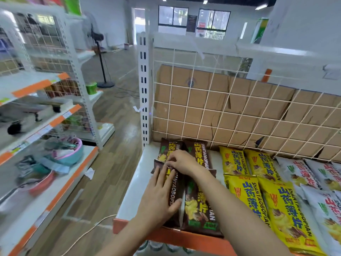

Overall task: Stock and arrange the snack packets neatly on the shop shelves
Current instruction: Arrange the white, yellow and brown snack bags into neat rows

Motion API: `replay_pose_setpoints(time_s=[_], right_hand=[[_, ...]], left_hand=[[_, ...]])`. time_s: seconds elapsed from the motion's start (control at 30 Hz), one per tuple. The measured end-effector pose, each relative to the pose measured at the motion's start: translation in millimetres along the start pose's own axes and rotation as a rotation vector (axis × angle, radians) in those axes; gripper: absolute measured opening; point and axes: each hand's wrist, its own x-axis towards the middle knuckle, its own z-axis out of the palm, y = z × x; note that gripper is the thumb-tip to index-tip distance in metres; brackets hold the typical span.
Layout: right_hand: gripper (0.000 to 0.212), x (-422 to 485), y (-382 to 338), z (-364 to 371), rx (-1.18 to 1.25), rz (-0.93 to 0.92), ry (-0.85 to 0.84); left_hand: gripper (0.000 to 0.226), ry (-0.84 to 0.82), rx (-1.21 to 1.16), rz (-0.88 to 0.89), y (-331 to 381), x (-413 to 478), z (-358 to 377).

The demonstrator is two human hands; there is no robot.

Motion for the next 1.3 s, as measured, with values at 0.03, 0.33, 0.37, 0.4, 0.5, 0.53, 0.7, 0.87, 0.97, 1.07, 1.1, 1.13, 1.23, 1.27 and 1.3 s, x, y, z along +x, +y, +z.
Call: replay_pose_setpoints(time_s=[0.03,0.33,0.37,0.4,0.5,0.53,0.7,0.87,0.97,1.07,1.1,1.13,1.23,1.27,1.3], right_hand=[[0.023,2.5,-0.6,0.1,0.006,0.012,-0.001],[0.017,7.5,-7.9,10.7,-0.098,0.09,0.077],[0.017,6.7,-8.6,11.7,-0.106,0.089,0.093],[0.018,5.5,-8.9,12.2,-0.102,0.084,0.107],[0.019,-2.8,-6.0,10.2,-0.038,0.058,0.189],[0.019,-6.5,-3.4,8.6,-0.037,0.06,0.241],[0.031,-38.6,20.9,0.2,-0.087,0.154,0.423],[0.047,-89.6,47.7,-1.1,-0.128,0.239,0.485],[0.051,-121.9,58.8,0.8,-0.153,0.288,0.528],[0.05,-154.2,64.8,3.7,-0.183,0.369,0.558],[0.051,-164.9,65.4,4.8,-0.192,0.393,0.577],[0.053,-175.7,65.3,6.3,-0.191,0.418,0.606],[0.057,-208.6,63.7,15.0,-0.19,0.504,0.676],[0.058,-220.1,63.3,18.2,-0.194,0.532,0.688],[0.059,-231.6,62.8,21.4,-0.201,0.55,0.701]], left_hand=[[0.091,0.003,-0.004,0.002,0.8,-1.0,0.2],[0.096,0.008,-0.059,-0.053,-0.8,-4.0,6.9],[0.096,-0.004,-0.044,-0.058,-1.4,-4.8,5.3],[0.097,-0.007,-0.025,-0.062,-1.8,-4.5,4.3],[0.097,-0.03,-0.014,-0.074,-1.7,-4.4,1.2],[0.1,-0.028,-0.015,-0.075,-3.4,-4.7,1.0],[0.104,0.055,-0.182,-0.061,-19.4,-0.4,-7.9],[0.079,0.159,-0.239,-0.026,-33.3,9.5,-27.5],[0.073,0.158,-0.183,0.018,-40.1,14.1,-33.4],[0.069,0.134,-0.124,0.076,-41.7,17.1,-35.9],[0.069,0.127,-0.111,0.097,-41.3,18.4,-36.4],[0.068,0.121,-0.098,0.122,-39.8,20.1,-36.8],[0.067,0.092,-0.053,0.191,-32.0,23.7,-36.2],[0.067,0.084,-0.047,0.212,-27.9,24.5,-35.7],[0.066,0.077,-0.043,0.235,-23.0,24.8,-35.2]])
